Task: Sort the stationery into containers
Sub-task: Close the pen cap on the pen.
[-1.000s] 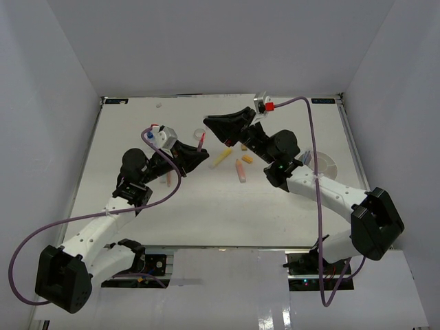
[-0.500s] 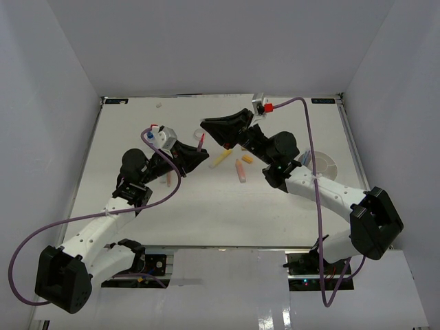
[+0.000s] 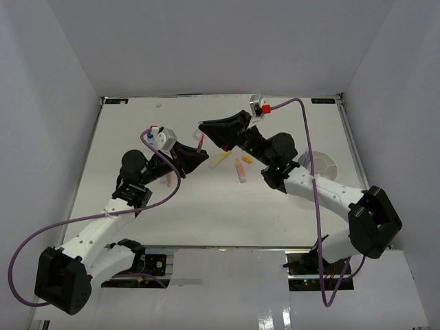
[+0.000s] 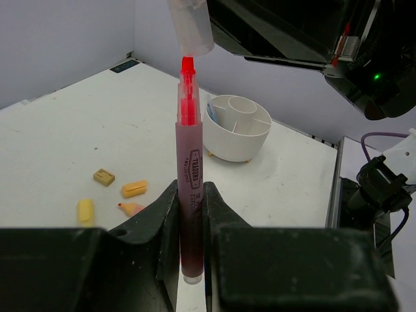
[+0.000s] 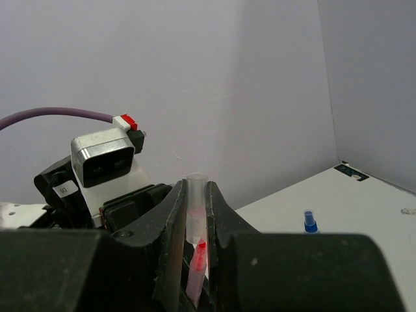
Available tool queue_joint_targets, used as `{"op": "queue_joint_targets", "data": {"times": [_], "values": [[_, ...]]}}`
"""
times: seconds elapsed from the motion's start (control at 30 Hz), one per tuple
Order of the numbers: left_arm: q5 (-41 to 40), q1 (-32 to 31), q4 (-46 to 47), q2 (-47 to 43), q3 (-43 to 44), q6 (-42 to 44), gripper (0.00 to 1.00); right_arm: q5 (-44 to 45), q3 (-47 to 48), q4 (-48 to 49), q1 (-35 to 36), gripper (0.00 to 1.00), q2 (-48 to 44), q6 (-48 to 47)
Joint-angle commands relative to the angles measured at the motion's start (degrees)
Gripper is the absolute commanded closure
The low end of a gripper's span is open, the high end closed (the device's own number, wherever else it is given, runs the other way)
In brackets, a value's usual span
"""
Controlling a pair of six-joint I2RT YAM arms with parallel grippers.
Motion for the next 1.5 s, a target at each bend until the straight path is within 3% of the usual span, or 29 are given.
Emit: {"op": "queue_joint_targets", "data": {"times": [0.0,0.5,1.47], "values": [[0.7,-0.27,1.88,-2.11,-0.51,-0.12,1.0,-0.18,-0.66,3.84,0.34,0.92,0.12,0.08],[0.87,-0.27,4.33,-2.55,-1.65,-1.52,1.0,0.08,-2.06,4.19,0.43,0.92,-0.5,0.69],[-0.09,-1.15,24.9,5.45,1.95,-10.58,1.0,-2.47,-3.82,10.87,0.52,0.92,-0.76,5.44]]}}
